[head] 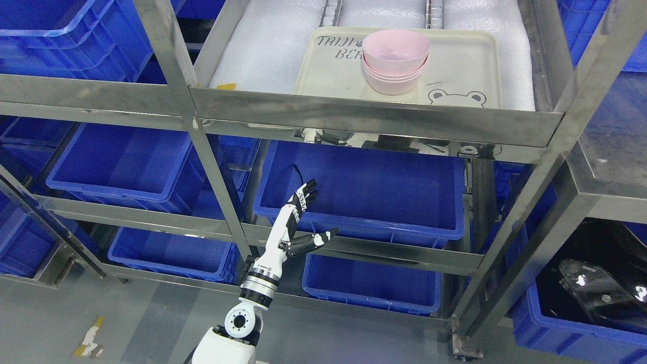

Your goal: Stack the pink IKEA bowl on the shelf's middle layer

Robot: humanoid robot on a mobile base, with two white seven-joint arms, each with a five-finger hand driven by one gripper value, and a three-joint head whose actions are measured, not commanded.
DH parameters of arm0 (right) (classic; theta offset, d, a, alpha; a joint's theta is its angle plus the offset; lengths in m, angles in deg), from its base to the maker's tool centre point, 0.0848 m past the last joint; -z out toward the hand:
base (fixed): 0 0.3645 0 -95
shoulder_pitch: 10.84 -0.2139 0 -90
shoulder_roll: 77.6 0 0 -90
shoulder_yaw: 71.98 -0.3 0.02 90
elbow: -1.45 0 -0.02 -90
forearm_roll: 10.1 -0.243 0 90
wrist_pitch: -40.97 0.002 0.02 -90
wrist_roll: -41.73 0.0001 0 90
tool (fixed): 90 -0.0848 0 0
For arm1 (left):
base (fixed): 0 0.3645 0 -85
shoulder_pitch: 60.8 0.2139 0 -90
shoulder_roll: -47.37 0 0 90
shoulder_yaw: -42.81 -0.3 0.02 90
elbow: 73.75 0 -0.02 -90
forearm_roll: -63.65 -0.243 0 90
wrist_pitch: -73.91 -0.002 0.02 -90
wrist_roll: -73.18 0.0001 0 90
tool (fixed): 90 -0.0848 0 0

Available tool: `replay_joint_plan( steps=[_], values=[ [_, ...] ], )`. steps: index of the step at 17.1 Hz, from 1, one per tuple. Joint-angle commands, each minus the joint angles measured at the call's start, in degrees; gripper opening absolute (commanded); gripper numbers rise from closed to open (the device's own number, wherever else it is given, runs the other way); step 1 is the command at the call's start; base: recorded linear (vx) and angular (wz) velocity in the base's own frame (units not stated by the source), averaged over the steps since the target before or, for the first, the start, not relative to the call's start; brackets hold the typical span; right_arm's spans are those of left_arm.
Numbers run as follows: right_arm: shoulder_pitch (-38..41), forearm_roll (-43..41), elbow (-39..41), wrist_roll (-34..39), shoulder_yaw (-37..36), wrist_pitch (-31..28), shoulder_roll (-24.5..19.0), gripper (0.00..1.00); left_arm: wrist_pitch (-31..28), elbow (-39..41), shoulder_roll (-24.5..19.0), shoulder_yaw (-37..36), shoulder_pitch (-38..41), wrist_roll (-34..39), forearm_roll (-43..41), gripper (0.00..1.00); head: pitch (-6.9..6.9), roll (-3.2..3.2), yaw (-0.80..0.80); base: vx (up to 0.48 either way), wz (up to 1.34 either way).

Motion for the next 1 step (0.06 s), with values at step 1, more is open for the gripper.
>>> replay_joint_plan(
  steps=[1],
  values=[
    [1.31,0.00,1.00,0.01,0.00,-0.03,1.00,1.00,-0.31,-2.05,-0.98,2.74,-1.12,0.01,1.05,0.92,0.00,0.00,0.00,0.004,-0.02]
  ],
)
